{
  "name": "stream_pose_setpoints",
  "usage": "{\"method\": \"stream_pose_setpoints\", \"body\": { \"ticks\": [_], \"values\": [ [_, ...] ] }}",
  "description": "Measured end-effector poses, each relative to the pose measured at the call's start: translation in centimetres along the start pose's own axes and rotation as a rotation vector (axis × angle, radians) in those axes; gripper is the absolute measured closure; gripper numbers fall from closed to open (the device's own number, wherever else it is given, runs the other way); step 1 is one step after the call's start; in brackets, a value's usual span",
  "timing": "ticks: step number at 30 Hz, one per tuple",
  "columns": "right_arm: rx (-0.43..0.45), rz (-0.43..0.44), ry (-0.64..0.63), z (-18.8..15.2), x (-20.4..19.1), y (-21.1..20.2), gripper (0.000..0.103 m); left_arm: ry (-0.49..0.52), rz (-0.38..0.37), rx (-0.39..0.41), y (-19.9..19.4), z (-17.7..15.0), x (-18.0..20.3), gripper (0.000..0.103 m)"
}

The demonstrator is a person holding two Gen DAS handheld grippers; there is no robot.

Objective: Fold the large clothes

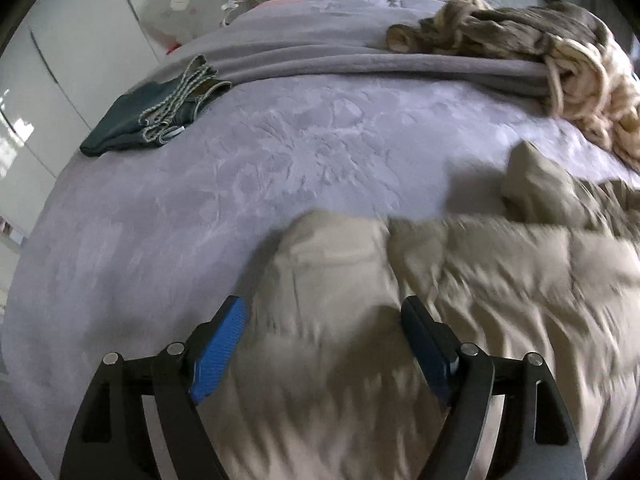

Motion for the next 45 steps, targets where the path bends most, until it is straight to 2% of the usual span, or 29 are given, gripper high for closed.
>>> {"method": "stream_pose_setpoints", "body": {
  "ticks": [6,7,8,14,17,18,20,22,23,24,26,29,33,35,37,38,39,42,45],
  "values": [
    [-0.031,0.056,0.042,-3.8,0.1,-3.3,0.099,-0.006,-0.055,-0.022,-2.6,-2.4,0.7,0.021],
    [-0.036,0.060,0.049,-4.2,0.1,-3.6,0.099,-0.003,-0.059,-0.026,-3.0,-2.8,0.9,0.006],
    [-0.040,0.066,0.058,-4.9,0.3,-4.1,0.099,0.000,-0.054,-0.026,-3.5,-3.2,1.2,0.000],
    [-0.058,0.075,0.095,-8.3,1.3,-6.5,0.098,0.045,-0.067,-0.030,-5.9,-5.5,2.1,0.000],
    [-0.072,0.079,0.128,-9.7,2.3,-7.1,0.097,0.037,-0.090,-0.045,-6.7,-6.9,2.0,0.000],
    [-0.076,0.082,0.141,-10.1,2.7,-7.3,0.094,0.031,-0.101,-0.052,-7.0,-7.4,1.9,0.000],
    [-0.088,0.088,0.175,-11.2,3.6,-7.6,0.079,0.003,-0.114,-0.067,-7.4,-8.9,1.6,0.000],
    [-0.097,0.112,0.218,-12.6,4.7,-7.9,0.050,-0.025,-0.125,-0.076,-7.7,-10.5,1.0,0.000],
    [-0.103,0.120,0.232,-13.2,5.2,-7.9,0.046,-0.040,-0.134,-0.089,-7.5,-11.2,0.8,0.000],
    [-0.111,0.130,0.246,-13.8,5.6,-7.9,0.045,-0.060,-0.150,-0.107,-7.4,-12.0,0.5,0.000],
    [-0.126,0.141,0.263,-14.7,6.2,-7.8,0.045,-0.114,-0.233,-0.153,-6.6,-13.5,-0.2,0.000],
    [-0.150,0.162,0.310,-15.4,7.2,-7.0,0.043,-0.244,-0.356,-0.181,-5.9,-15.3,-1.4,0.000],
    [-0.172,0.236,0.383,-15.5,8.2,-5.9,0.019,-0.403,-0.489,-0.162,-5.1,-16.6,-3.1,0.000],
    [-0.180,0.282,0.429,-15.5,8.7,-5.4,0.019,-0.467,-0.570,-0.169,-4.2,-17.2,-3.4,0.000],
    [-0.190,0.327,0.490,-15.4,9.2,-4.6,0.012,-0.514,-0.630,-0.182,-3.1,-17.7,-3.6,0.000],
    [-0.192,0.349,0.518,-15.4,9.5,-4.2,0.010,-0.527,-0.641,-0.185,-2.6,-17.8,-3.5,0.000],
    [-0.198,0.371,0.546,-15.4,9.6,-3.7,0.000,-0.534,-0.650,-0.185,-2.2,-17.8,-3.5,0.000],
    [-0.222,0.430,0.589,-15.2,9.6,-2.4,0.000,-0.540,-0.663,-0.165,-1.1,-17.2,-3.6,0.000],
    [-0.246,0.453,0.603,-15.0,9.0,-1.1,0.000,-0.561,-0.669,-0.155,-0.1,-16.2,-3.9,0.000]
  ]
}}
Point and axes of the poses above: each gripper's, at about its wrist camera, not at the fingertips, and y roughly the way its jaws point, x to its right, z to its top, the point moved 1 cm from there along y, roughly the way its jaws point, and after that the axes turned 8 degrees about y, right-handed, at the moved point
